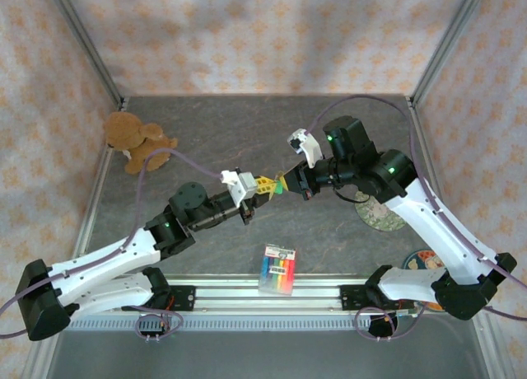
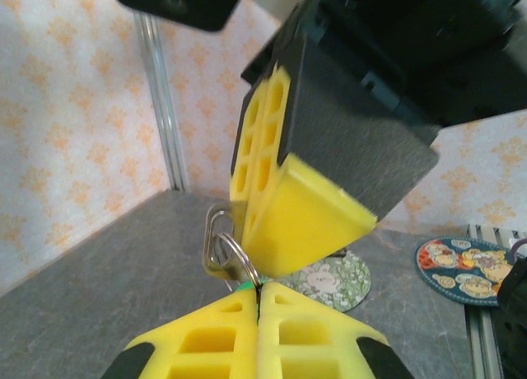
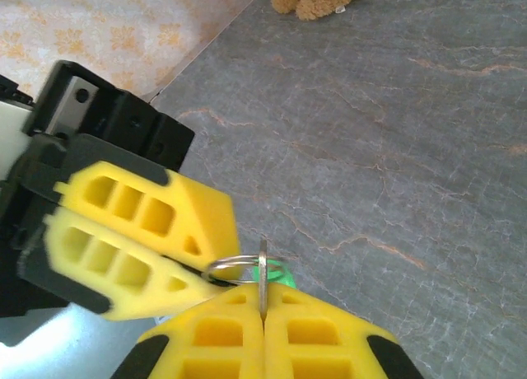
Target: Remove the keys from the keyring
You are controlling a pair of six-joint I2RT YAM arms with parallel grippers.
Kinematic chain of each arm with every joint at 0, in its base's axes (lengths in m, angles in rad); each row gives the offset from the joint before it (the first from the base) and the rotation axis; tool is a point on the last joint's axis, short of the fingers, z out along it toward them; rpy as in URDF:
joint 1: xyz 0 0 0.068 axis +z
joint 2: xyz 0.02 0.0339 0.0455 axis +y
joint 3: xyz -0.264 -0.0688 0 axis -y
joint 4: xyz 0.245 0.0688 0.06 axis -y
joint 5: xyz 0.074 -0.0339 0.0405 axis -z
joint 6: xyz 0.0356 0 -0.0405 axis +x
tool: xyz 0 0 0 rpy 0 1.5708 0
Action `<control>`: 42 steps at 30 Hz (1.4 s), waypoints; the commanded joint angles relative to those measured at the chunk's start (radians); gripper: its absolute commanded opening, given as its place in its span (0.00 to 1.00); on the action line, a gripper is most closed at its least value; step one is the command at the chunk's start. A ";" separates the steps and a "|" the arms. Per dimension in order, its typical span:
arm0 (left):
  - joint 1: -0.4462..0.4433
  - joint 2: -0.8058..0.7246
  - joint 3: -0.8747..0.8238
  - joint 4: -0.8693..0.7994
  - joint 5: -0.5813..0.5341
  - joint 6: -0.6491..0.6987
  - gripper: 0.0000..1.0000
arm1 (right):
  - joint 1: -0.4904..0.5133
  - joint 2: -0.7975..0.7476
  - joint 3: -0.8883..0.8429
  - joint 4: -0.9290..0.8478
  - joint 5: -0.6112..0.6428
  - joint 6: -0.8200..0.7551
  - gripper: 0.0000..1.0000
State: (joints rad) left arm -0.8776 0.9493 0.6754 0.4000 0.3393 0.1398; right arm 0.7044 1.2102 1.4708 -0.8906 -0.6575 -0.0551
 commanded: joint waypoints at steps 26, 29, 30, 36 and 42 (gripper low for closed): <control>-0.011 -0.029 -0.009 0.018 0.018 -0.008 0.36 | 0.000 -0.005 0.005 0.027 -0.054 -0.005 0.00; -0.011 -0.012 0.002 0.030 0.027 -0.015 0.37 | 0.000 -0.008 0.000 0.027 -0.055 -0.006 0.00; -0.010 -0.008 0.006 0.031 0.027 -0.016 0.37 | 0.000 -0.008 -0.002 0.026 -0.055 -0.007 0.00; -0.011 0.014 0.025 0.020 0.017 -0.014 0.33 | 0.000 -0.016 -0.012 0.029 -0.061 -0.008 0.00; -0.011 0.029 0.047 -0.019 -0.003 -0.003 0.20 | 0.000 -0.020 -0.021 0.035 -0.064 -0.006 0.00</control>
State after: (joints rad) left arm -0.8776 0.9714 0.6819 0.3935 0.3393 0.1314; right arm 0.7040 1.2102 1.4601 -0.8749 -0.7040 -0.0467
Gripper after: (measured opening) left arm 0.217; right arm 0.039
